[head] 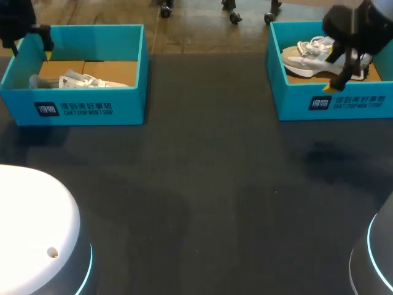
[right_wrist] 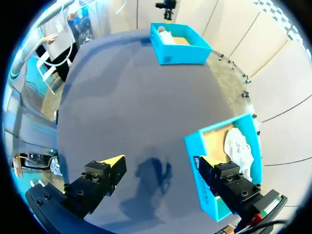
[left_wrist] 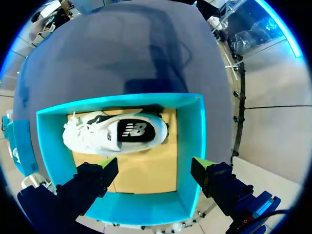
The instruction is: Take the shoe out of the shoebox, open the shoe tongue, remove and reinsert the insole, then place the shoe into the shoebox
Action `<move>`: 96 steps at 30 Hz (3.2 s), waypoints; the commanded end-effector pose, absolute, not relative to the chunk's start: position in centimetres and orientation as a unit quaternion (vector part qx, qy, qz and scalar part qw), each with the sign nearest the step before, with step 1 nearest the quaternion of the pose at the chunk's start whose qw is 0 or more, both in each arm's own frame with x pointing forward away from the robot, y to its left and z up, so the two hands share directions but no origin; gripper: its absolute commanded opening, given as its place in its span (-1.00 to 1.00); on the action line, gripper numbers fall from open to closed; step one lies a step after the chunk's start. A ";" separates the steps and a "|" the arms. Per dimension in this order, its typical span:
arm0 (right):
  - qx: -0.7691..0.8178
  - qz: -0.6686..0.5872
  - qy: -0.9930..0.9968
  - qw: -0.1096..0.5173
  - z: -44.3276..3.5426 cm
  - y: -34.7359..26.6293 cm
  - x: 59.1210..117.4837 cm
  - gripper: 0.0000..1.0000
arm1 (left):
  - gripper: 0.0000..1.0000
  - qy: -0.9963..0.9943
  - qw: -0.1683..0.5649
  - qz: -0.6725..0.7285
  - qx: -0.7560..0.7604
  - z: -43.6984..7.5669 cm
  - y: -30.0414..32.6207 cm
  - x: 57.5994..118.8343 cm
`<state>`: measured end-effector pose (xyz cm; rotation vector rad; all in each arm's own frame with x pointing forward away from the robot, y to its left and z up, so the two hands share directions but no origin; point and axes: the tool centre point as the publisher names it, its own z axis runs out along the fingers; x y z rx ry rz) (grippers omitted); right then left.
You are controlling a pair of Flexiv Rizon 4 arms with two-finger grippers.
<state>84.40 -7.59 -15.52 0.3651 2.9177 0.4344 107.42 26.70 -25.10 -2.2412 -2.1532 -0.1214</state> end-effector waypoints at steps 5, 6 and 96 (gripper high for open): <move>0.184 0.165 0.967 0.067 -15.9 -11.1 90.7 1.00 | 1.00 -0.705 0.007 -0.039 -0.708 -21.4 26.9 107.0; 0.198 0.168 0.963 0.067 -16.0 -11.4 91.1 1.00 | 1.00 -0.709 0.005 -0.039 -0.704 -21.1 26.9 107.0; 0.733 -0.022 0.671 0.106 -29.9 -30.3 115.9 -0.02 | 1.00 -0.792 -0.053 -0.095 -0.601 -11.1 24.7 101.8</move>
